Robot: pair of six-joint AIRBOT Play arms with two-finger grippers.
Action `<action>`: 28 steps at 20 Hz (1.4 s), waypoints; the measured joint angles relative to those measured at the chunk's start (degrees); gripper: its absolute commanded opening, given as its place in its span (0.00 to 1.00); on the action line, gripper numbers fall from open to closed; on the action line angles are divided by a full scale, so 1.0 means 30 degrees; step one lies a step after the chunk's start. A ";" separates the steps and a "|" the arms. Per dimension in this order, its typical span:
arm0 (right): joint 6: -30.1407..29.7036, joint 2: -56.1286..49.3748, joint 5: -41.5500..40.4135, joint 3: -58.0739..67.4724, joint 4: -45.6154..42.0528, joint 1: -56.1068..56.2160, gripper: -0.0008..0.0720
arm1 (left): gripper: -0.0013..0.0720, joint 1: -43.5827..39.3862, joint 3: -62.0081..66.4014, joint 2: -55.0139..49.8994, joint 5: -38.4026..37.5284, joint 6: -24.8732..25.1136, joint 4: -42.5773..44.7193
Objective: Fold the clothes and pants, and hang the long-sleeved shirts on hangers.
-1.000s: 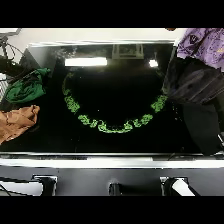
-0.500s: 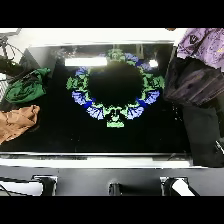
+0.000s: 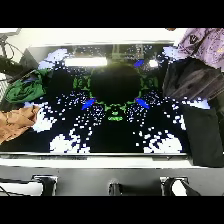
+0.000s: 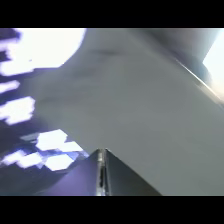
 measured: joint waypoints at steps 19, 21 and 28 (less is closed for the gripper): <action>-0.4976 -0.0066 -0.0889 0.0503 0.1231 1.5875 0.05 | 0.04 -0.2324 -1.0834 0.8757 0.6623 0.4095 0.2244; -0.4976 -0.0066 -0.0882 0.0503 0.1166 1.5926 0.05 | 0.04 -0.2324 -1.0972 0.8830 0.6659 0.4116 0.2339; -0.4983 -0.0066 -0.0867 0.0503 0.1158 1.5963 0.05 | 0.04 -0.2324 -1.1096 0.8903 0.6725 0.4124 0.2463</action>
